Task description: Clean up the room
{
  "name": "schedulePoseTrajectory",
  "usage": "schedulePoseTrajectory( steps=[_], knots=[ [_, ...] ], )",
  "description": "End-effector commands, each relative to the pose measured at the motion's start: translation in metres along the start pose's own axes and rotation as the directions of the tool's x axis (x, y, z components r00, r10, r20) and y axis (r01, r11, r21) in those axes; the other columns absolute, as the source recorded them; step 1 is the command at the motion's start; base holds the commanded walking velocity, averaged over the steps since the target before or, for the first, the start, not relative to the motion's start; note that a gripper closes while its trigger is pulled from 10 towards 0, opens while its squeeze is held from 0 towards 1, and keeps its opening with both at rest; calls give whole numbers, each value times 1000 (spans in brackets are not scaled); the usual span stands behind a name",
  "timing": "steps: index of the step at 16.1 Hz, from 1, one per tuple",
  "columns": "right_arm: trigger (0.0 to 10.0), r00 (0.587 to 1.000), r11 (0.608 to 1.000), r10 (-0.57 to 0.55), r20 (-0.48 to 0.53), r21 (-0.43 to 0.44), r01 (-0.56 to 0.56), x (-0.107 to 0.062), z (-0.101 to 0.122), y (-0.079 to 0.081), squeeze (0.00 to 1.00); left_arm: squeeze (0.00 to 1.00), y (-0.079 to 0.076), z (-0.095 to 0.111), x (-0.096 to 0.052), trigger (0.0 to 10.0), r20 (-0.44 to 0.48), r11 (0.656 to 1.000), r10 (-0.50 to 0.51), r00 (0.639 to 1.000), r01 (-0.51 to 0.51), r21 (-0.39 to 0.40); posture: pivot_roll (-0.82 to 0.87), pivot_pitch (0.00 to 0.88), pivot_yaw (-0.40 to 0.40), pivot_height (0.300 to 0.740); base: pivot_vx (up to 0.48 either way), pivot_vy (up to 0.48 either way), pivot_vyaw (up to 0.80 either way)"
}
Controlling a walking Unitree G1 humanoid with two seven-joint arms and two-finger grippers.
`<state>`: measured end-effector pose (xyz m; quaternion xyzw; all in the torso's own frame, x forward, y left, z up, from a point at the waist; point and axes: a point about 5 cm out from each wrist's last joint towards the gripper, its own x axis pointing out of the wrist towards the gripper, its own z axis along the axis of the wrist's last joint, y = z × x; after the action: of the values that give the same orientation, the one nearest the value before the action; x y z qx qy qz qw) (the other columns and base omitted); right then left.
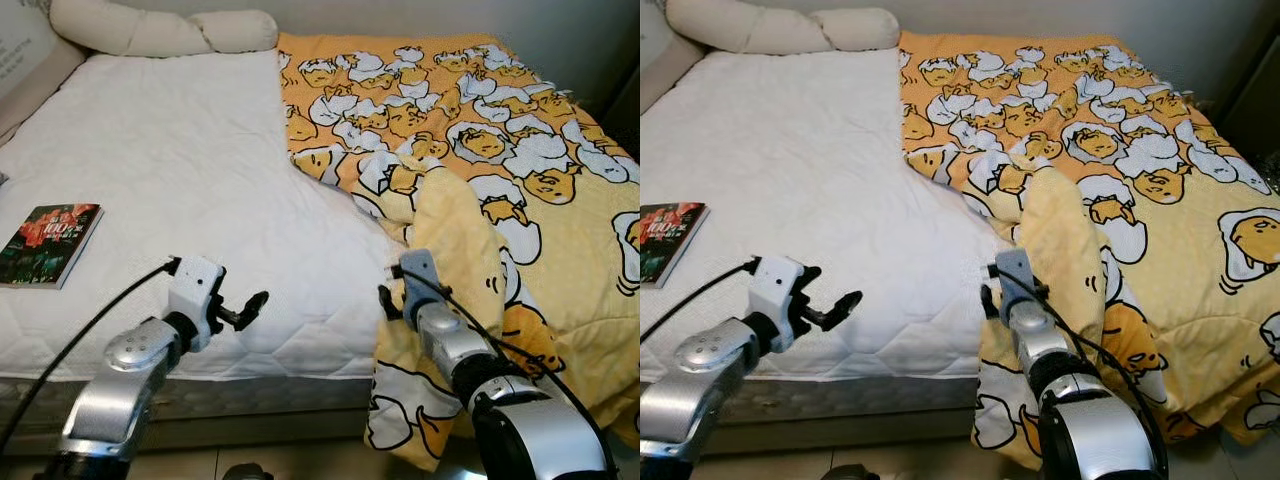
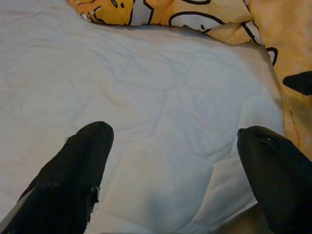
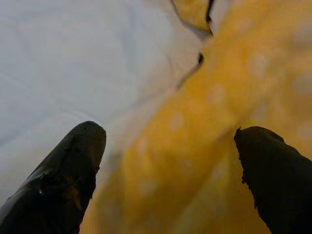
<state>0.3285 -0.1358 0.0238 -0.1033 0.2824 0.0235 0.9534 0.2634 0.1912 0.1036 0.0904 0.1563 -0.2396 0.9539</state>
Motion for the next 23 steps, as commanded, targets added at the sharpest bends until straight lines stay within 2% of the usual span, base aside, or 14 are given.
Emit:
schedulePoseTrajectory(
  steps=[1, 2, 3, 4, 5, 6, 7, 8, 12, 15, 19, 23],
  knots=[
    [10000, 1000, 1000, -29, -6, -12, 29, 1, 5, -2, 1000, 0, -1, 5, -4, 10000, 4, 999, -32, 999, 32, 15, 232, 0, 11, 740, 0, 0, 0],
    [10000, 999, 999, -33, -33, 1, 33, 1, 0, -2, 447, 0, -2, 8, -9, 10000, -2, 997, -67, 998, 67, 27, 255, 0, 22, 740, 0, 0, 0],
    [10000, 998, 1000, -16, -56, 21, 17, 0, -4, 1, 0, 0, -3, 9, -14, 10000, -18, 995, -86, 996, 87, 43, 274, 0, 40, 740, 0, 0, 0],
    [10000, 997, 999, -3, -81, 47, 7, 0, -10, 3, 0, 0, -5, 11, -19, 10000, -40, 992, -109, 993, 111, 61, 296, 0, 51, 740, 0, 0, 0],
    [10000, 995, 993, 1, -98, 119, 11, -1, -14, 2, 0, 0, -9, 14, -23, 10000, -54, 987, -136, 989, 139, 79, 318, 0, 56, 740, 0, 0, 0],
    [9059, 994, 983, -12, -107, 180, 31, -1, -16, -1, 0, 0, -13, 18, -26, 10000, -55, 985, -146, 988, 151, 84, 336, 0, 55, 740, 0, 0, 0],
    [1765, 994, 981, -19, -108, 188, 39, -1, -17, -3, 0, 0, -14, 22, -28, 10000, -53, 985, -148, 988, 152, 85, 351, 0, 55, 740, 0, 0, 0],
    [0, 994, 982, -32, -105, 183, 51, -1, -17, -8, 0, 0, -16, 28, -33, 10000, -46, 986, -142, 989, 146, 80, 379, 10, 60, 740, 0, 0, 0],
    [0, 993, 980, -44, -110, 191, 65, -1, -20, -15, 0, 0, -22, 27, -52, 10000, -90, 985, -146, 985, 154, 78, 420, 59, 66, 740, 0, 0, 0],
    [0, 990, 983, -65, -128, 160, 86, -2, -24, -21, 0, 0, -28, 27, -67, 10000, -120, 985, -151, 981, 160, 67, 432, 117, 77, 740, 0, 0, 0],
    [0, 986, 981, -81, -147, 164, 105, -3, -31, -28, 0, 0, -43, 27, -89, 10000, -148, 985, -159, 976, 166, 35, 439, 175, 94, 740, 0, 0, 0],
    [0, 985, 981, -84, -152, 162, 109, -4, -34, -31, 0, 0, -44, 24, -94, 10000, -162, 989, -139, 977, 144, 19, 435, 166, 70, 740, 0, 0, 0]
  ],
)
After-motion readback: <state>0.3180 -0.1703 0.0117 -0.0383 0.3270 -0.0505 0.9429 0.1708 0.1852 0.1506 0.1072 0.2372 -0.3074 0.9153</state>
